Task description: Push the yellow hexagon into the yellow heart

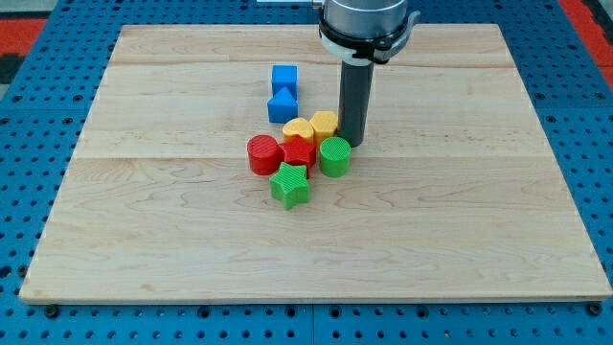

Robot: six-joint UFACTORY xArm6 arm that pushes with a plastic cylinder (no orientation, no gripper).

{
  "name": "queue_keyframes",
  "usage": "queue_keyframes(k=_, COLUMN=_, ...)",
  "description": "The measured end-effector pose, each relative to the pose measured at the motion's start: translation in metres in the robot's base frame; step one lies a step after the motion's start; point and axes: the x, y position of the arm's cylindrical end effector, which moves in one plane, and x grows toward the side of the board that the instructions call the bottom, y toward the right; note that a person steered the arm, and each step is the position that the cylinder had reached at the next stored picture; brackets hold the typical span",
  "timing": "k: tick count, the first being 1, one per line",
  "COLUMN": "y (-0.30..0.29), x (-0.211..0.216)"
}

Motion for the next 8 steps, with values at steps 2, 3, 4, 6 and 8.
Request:
queue_keyframes(k=2, y=0.041, x=-0.007)
queue_keyframes(k=3, y=0.026, x=-0.012)
queue_keyframes(k=4, y=0.009, x=-0.006)
queue_keyframes(k=6, y=-0.017, x=-0.004)
queue_keyframes(k=8, y=-0.043, x=-0.003)
